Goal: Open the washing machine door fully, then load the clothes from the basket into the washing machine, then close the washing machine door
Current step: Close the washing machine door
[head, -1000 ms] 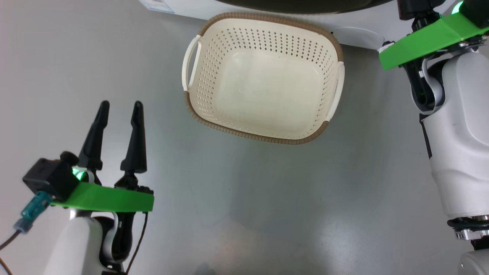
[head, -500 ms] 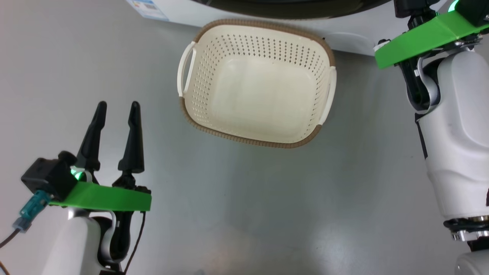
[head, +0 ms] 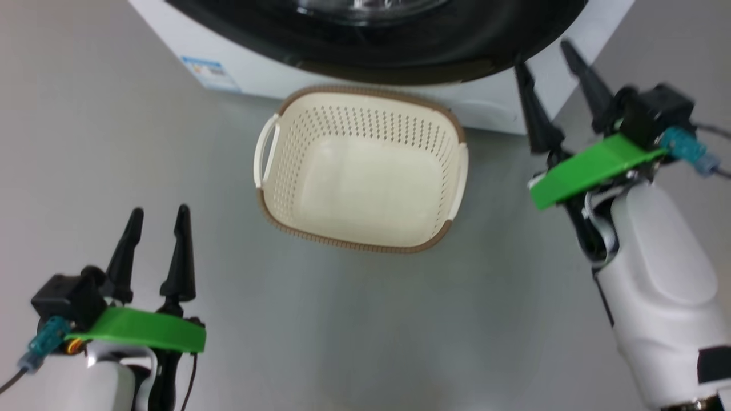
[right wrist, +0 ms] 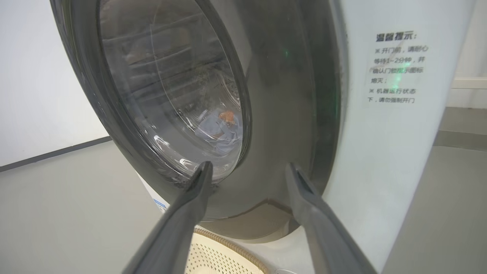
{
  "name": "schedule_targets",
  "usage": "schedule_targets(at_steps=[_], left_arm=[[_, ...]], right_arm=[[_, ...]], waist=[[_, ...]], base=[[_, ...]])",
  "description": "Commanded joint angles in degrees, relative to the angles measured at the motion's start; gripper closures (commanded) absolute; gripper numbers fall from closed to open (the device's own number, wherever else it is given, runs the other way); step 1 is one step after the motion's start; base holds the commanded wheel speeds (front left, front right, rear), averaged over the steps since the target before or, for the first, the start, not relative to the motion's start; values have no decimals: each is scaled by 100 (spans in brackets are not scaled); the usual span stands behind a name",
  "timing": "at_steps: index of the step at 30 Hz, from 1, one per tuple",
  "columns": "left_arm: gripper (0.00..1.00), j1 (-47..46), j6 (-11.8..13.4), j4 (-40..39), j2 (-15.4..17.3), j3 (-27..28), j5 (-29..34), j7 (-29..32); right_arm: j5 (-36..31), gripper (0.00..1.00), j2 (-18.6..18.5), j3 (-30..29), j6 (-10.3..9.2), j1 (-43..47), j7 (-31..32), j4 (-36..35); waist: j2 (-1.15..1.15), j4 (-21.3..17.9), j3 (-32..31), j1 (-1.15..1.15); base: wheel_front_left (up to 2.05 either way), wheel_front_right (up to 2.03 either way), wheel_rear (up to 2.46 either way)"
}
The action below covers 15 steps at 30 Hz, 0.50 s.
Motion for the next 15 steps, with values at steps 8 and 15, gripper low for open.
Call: schedule_targets(at_steps=[8,15], left_arm=[[0,346,-14,13,369,311,8,-37],[0,517,-14,74,467,388,10,-37]], right_arm=[[180,0,186,37,-13,930,-26,-285],[202,0,221,-39,-13,1444,-26,-396]], waist=[[0,-509,-844,0],[0,-831,-1149,0]], base=[[0,0,0],[0,0,0]])
